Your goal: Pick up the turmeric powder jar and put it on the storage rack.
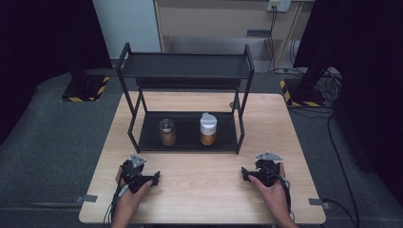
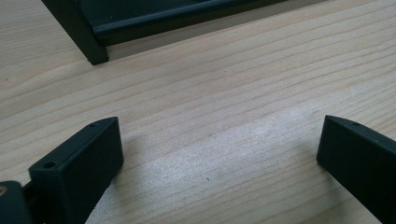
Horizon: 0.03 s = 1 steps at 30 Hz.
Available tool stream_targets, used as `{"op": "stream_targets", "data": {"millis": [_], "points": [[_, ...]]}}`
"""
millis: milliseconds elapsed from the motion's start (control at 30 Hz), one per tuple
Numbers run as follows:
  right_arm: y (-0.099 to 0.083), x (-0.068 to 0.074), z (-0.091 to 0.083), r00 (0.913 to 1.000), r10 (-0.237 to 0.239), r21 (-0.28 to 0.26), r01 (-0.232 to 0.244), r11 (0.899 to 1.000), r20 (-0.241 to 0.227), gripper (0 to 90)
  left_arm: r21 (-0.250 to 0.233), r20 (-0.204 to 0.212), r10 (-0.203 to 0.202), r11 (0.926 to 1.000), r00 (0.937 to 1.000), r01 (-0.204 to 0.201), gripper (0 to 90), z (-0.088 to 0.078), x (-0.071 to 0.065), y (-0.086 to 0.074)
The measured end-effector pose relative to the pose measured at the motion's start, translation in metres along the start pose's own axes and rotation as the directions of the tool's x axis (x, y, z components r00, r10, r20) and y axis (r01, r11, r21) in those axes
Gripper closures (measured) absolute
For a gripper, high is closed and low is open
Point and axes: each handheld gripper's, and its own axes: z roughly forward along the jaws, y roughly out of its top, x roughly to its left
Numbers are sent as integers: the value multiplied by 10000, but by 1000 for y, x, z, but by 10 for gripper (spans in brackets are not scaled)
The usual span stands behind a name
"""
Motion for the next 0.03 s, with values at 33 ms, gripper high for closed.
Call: {"op": "stream_targets", "data": {"millis": [33], "points": [[0, 0, 0, 10000, 0, 0, 0, 10000, 0, 16, 0, 0, 0, 10000, 10000, 0, 0, 0, 0, 0]]}}
